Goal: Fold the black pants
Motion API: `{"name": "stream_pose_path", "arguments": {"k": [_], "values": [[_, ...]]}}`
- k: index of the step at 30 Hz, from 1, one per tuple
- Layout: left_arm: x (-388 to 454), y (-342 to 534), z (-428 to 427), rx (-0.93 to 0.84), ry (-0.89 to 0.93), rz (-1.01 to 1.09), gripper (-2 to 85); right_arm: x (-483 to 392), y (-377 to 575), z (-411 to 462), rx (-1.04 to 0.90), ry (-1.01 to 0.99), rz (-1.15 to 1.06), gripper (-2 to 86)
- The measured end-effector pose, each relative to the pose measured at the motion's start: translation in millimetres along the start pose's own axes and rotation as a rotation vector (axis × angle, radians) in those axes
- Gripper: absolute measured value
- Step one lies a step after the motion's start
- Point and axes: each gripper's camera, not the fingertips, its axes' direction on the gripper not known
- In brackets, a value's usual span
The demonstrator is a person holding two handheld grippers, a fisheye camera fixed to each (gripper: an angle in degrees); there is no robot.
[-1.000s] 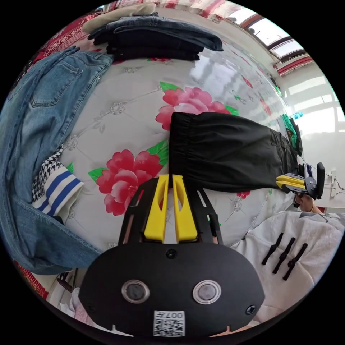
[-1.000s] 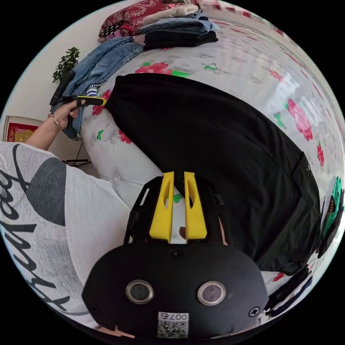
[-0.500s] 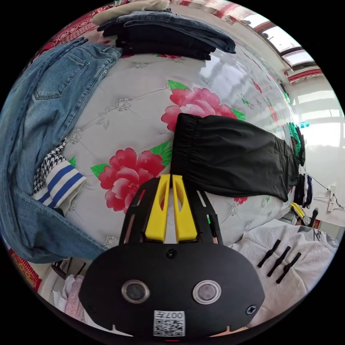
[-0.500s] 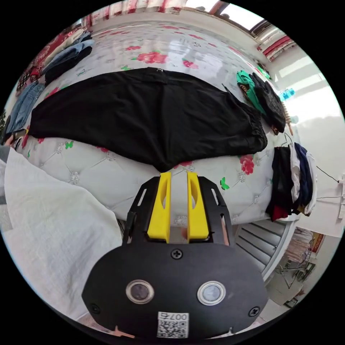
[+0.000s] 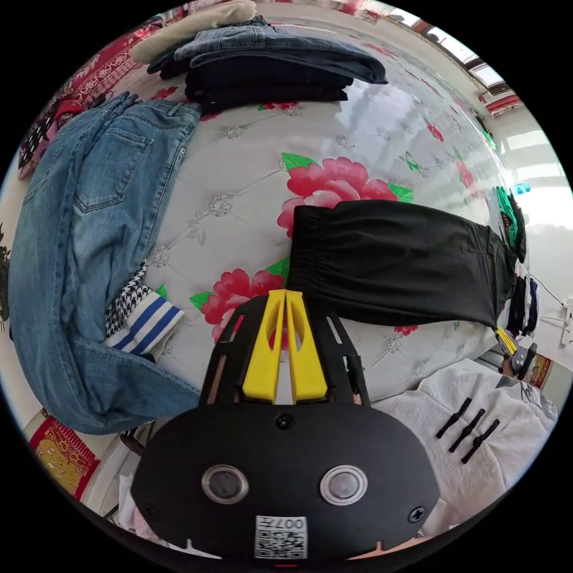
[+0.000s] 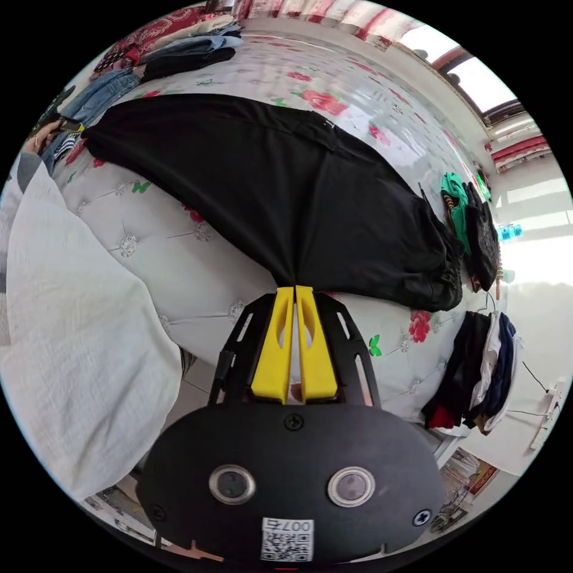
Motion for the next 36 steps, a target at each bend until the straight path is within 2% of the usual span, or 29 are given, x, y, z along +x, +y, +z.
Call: {"name": "stream_pose_path", "arguments": {"k": [2, 7, 10, 11, 14, 16, 19, 22, 24, 27, 31, 36], "values": [[9.6, -7.0, 28.1, -0.101, -0.043, 0.037, -1.0, 3.1, 8.7, 13.7, -0.023, -0.045, 0.012, 0.0], [19.8, -14.2, 29.8, -0.092, -0.141, 0.042, -0.9, 27.7, 23.3, 29.0, -0.031, -0.152, 0.124, 1.5], [10.9, -10.5, 27.5, -0.074, -0.109, -0.017, -0.5, 65.0, 52.1, 8.2, 0.071, -0.238, 0.215, 3.0], [3.4, -6.8, 24.5, -0.051, -0.074, -0.066, -0.2, 75.9, 59.7, 4.5, 0.095, -0.240, 0.252, 3.2], [-19.5, 8.8, 18.4, 0.025, 0.073, -0.228, 1.1, 151.3, 102.1, -1.5, 0.204, -0.226, 0.566, 4.4], [-30.9, 21.6, 18.8, 0.077, 0.179, -0.330, 2.7, 222.8, 141.0, 12.5, 0.294, -0.291, 0.891, 5.1], [-39.7, 40.7, 27.4, 0.139, 0.330, -0.446, 5.0, 292.7, 172.9, 51.5, 0.363, -0.411, 1.131, 6.0], [-44.2, 55.5, 38.0, 0.188, 0.459, -0.523, 7.3, 337.8, 185.6, 92.9, 0.335, -0.458, 1.273, 6.3], [-51.8, 68.3, 47.8, 0.234, 0.581, -0.589, 9.6, 353.9, 193.6, 109.9, 0.369, -0.507, 1.340, 5.7], [-60.1, 83.3, 58.8, 0.263, 0.614, -0.649, 10.4, 368.0, 200.5, 125.1, 0.419, -0.578, 1.345, 2.6], [-66.5, 94.3, 71.3, 0.260, 0.602, -0.682, 10.8, 386.2, 219.5, 123.3, 0.388, -0.457, 1.420, 0.2], [-74.3, 99.9, 91.6, 0.266, 0.633, -0.694, 11.6, 393.7, 234.5, 127.8, 0.365, -0.422, 1.467, -0.2]]}}
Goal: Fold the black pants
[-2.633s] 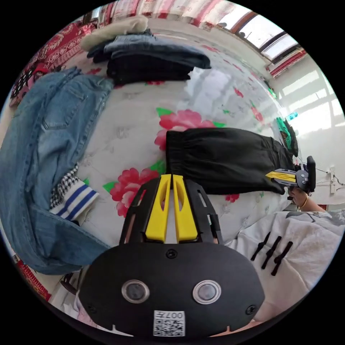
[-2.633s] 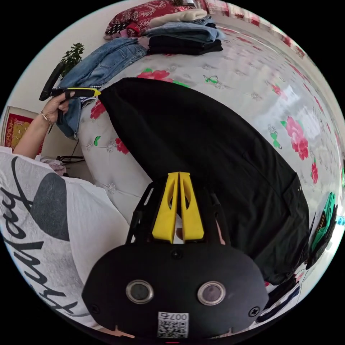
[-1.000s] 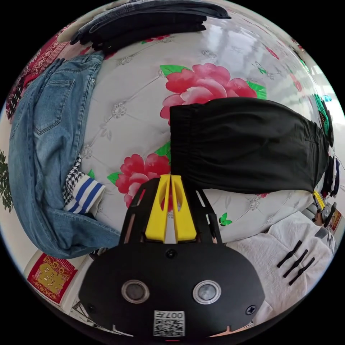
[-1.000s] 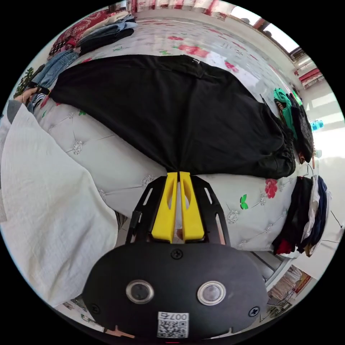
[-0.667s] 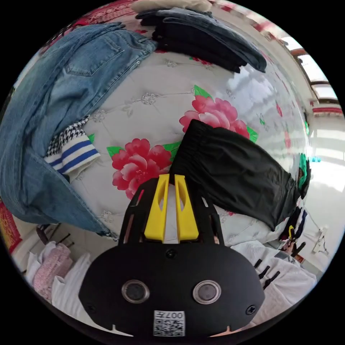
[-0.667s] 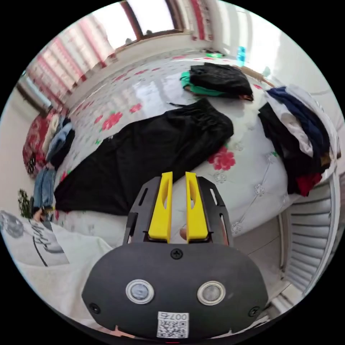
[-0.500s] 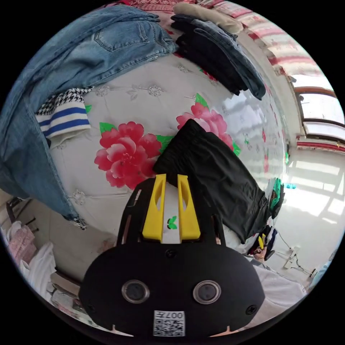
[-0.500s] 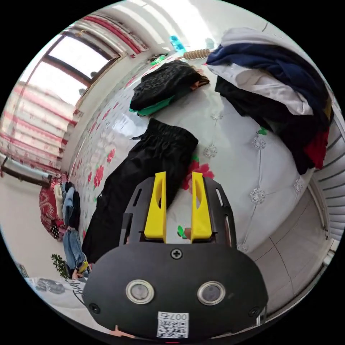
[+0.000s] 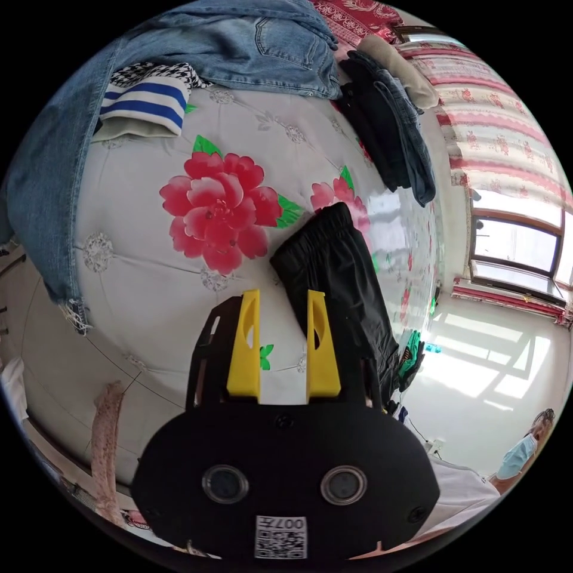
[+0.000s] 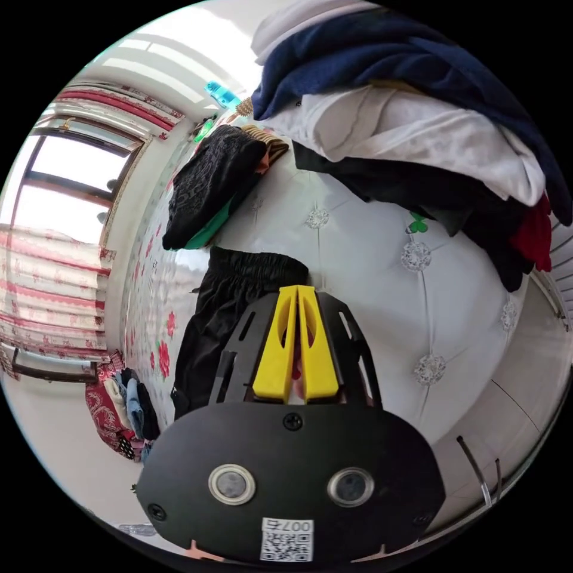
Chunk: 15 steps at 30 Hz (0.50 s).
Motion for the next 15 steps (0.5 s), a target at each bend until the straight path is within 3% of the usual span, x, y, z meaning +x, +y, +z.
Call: {"name": "stream_pose_path", "arguments": {"k": [5, 9, 15], "values": [[-17.3, -4.9, 8.4, 0.009, 0.038, -0.004, 12.5, -11.1, 27.4, -15.0, 0.008, -0.020, -0.112, -0.3], [-36.2, -9.6, 12.6, 0.046, 0.143, -0.009, 12.5, -26.4, 83.3, -1.9, -0.131, -0.161, -0.226, -0.3], [-66.5, -11.7, 24.5, 0.083, 0.246, -0.032, 8.7, -70.5, 154.6, 18.1, -0.304, -0.216, -0.443, -0.3]]}}
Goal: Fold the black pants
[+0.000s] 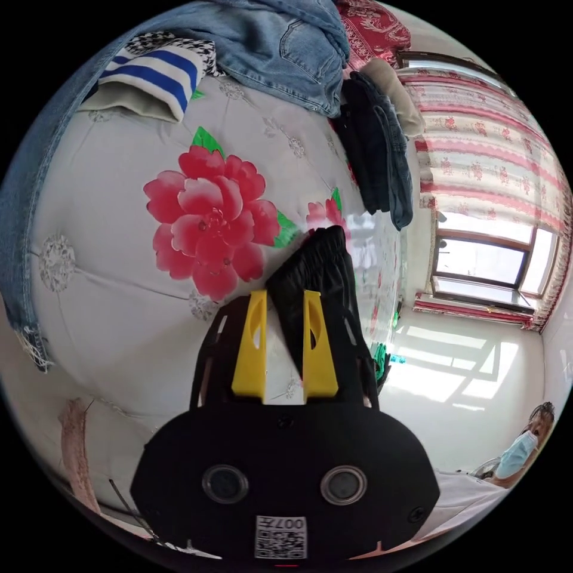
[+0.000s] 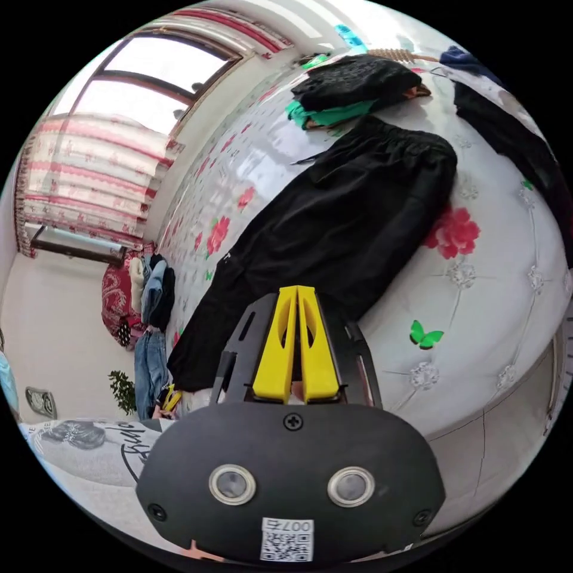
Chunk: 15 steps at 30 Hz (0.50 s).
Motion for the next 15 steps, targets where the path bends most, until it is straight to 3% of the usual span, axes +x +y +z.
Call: {"name": "stream_pose_path", "arguments": {"k": [7, 15], "values": [[-47.1, 11.4, 9.1, 0.044, 0.228, -0.101, 5.6, -55.1, 4.9, 9.6, -0.053, -0.034, -0.168, -0.3], [-25.6, 25.2, 9.8, 0.076, 0.300, 0.088, 4.6, -68.4, 29.3, 11.1, -0.082, -0.046, -0.201, -0.3]]}}
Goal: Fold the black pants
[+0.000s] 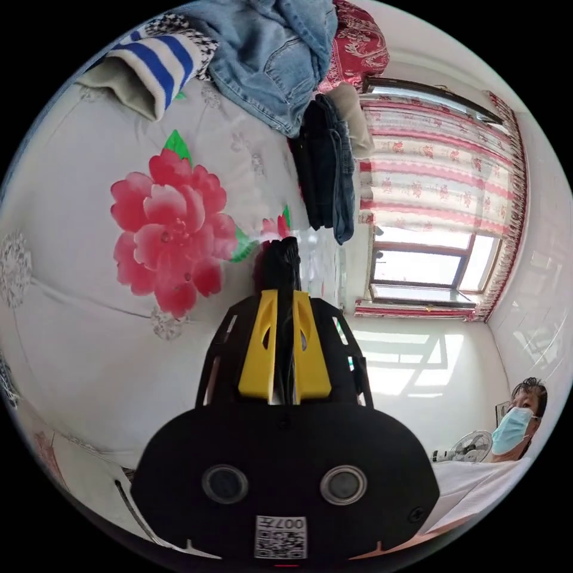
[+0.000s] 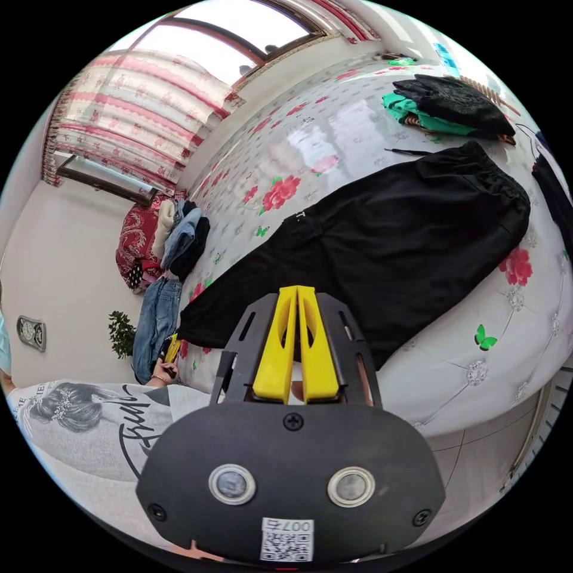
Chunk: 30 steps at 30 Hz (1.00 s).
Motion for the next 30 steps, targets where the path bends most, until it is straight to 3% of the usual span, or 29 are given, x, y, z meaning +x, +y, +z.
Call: {"name": "stream_pose_path", "arguments": {"k": [4, 7, 12, 17, 21, 23, 26, 30], "values": [[31.3, 7.5, 13.2, -0.024, 0.016, 0.135, 4.5, 3.3, 13.3, 1.6, 0.000, -0.011, 0.027, -0.3], [81.9, 16.5, 39.4, -0.117, -0.011, 0.349, 4.4, 5.1, 18.2, 0.5, 0.006, -0.018, 0.040, -0.3], [197.5, 69.7, 130.5, -0.407, 0.011, 0.794, 4.5, 5.9, 19.7, -6.2, 0.028, -0.004, 0.049, -0.3], [250.5, 171.2, 248.7, -0.716, 0.023, 1.122, 4.6, 16.1, 27.8, -13.5, 0.063, -0.009, 0.083, -0.3], [200.4, 250.4, 364.0, -1.073, -0.125, 1.060, 4.6, 35.9, 41.9, -11.7, 0.072, -0.036, 0.161, -0.3], [182.4, 272.6, 388.0, -1.144, -0.190, 1.057, 4.5, 42.7, 47.8, -12.6, 0.078, -0.056, 0.190, -0.3], [187.5, 283.2, 394.9, -1.114, -0.171, 1.040, 4.5, 49.3, 54.3, -17.7, 0.094, -0.052, 0.203, -0.3], [233.9, 278.3, 381.9, -0.907, -0.095, 1.106, 4.4, 61.8, 50.8, -19.3, 0.092, -0.073, 0.215, -0.3]]}}
